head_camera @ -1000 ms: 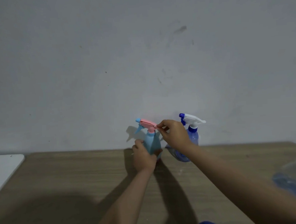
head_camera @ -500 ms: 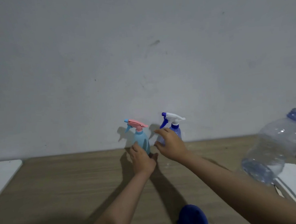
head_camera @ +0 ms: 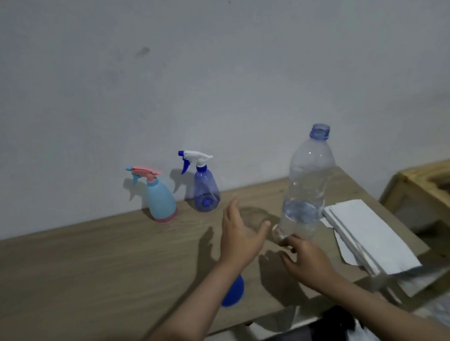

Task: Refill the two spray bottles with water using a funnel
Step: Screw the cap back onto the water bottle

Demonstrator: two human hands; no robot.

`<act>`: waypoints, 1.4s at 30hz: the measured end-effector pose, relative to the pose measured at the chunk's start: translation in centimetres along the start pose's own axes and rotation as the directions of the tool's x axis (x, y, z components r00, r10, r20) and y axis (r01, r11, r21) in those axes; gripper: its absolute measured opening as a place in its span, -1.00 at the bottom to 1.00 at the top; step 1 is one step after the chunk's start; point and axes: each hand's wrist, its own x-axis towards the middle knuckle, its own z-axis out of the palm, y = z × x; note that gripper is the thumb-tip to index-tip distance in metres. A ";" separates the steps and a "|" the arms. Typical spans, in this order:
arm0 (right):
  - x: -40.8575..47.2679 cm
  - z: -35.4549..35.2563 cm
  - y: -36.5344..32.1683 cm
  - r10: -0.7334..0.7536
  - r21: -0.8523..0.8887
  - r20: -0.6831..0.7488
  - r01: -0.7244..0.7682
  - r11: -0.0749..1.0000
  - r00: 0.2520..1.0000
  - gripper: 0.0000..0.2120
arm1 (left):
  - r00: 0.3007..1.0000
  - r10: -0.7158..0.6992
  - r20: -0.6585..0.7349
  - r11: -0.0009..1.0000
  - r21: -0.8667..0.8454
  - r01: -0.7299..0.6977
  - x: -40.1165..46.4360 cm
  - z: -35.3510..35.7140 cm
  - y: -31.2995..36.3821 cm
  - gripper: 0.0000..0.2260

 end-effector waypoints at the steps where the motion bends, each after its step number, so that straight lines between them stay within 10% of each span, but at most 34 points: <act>1: -0.4 -0.7 1.9 0.052 -0.019 -0.010 -0.052 0.998 0.999 -0.80 | 1.000 0.011 0.012 1.000 -0.010 -0.011 0.0 1.4 1.1 -0.22; 14: 0.1 -1.2 10.8 0.154 -0.028 0.185 -0.152 0.988 0.971 -0.76 | 0.959 -0.098 -0.268 0.987 -0.150 0.059 2.4 12.5 7.6 -0.23; 21: 4.0 -9.6 8.7 0.102 0.389 -0.242 0.001 0.921 0.965 -0.77 | 0.938 -0.117 -0.326 0.987 -0.145 0.073 2.5 13.2 7.4 -0.31; 26: 7.4 -17.3 2.5 0.104 0.728 -0.454 0.302 0.615 0.885 -0.83 | 0.939 -0.136 -0.317 0.988 -0.114 0.104 2.1 12.9 7.9 -0.36; 42: 12.3 -16.3 -2.3 -0.221 0.600 -0.532 0.547 0.584 0.818 -0.88 | 0.940 -0.160 -0.302 0.982 -0.148 0.119 1.9 12.4 8.4 -0.30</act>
